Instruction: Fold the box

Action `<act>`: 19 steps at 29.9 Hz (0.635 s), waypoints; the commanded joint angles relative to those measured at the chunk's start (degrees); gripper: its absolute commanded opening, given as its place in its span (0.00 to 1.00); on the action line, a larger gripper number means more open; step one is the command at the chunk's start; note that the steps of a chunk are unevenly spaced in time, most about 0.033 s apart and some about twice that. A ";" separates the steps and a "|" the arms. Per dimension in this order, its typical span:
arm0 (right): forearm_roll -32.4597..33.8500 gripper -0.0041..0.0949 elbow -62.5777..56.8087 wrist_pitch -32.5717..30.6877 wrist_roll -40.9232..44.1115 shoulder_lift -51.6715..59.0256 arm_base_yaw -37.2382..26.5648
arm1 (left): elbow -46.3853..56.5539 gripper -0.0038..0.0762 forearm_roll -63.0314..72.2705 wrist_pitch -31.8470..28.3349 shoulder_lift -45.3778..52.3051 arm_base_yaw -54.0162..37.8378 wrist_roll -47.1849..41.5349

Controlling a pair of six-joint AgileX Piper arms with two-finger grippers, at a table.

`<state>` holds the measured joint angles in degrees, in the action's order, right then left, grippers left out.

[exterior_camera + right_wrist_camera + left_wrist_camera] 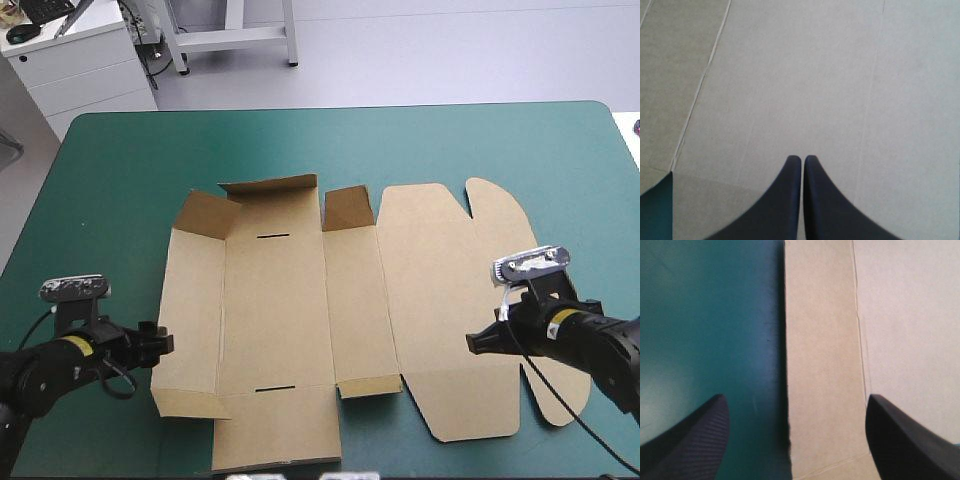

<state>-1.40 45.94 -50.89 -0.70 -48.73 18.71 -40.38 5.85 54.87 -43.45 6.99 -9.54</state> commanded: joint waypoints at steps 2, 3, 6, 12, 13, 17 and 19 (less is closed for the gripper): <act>-0.86 0.04 -2.67 0.82 -0.59 5.99 -0.38 | -2.25 0.65 5.87 -2.01 -6.00 -1.18 -0.74; -0.86 0.04 -3.49 0.18 -0.59 7.24 -0.38 | -2.25 0.65 6.41 -2.01 -6.79 -1.92 -0.59; -0.86 0.04 -5.38 -0.96 -0.59 10.67 -0.38 | -2.25 0.64 7.29 -1.38 -7.96 -4.59 1.45; -0.96 0.04 -6.14 -3.60 -0.48 16.29 -0.38 | -2.25 0.64 12.52 2.48 -10.65 -14.15 10.36; -0.96 0.04 -6.14 -3.93 -0.35 17.11 -0.38 | -2.25 0.64 14.69 4.18 -11.88 -16.43 13.56; -0.96 0.04 -6.14 -4.81 -0.35 19.21 -0.38 | -1.80 0.64 25.25 5.64 -16.04 -20.15 21.19; -0.86 0.04 -6.14 -5.41 -0.35 19.73 -0.38 | -1.80 0.64 28.50 7.51 -18.44 -20.77 25.38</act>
<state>-2.34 38.43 -58.20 -0.70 -29.35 18.71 -40.73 27.08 60.96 -59.90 -12.85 10.07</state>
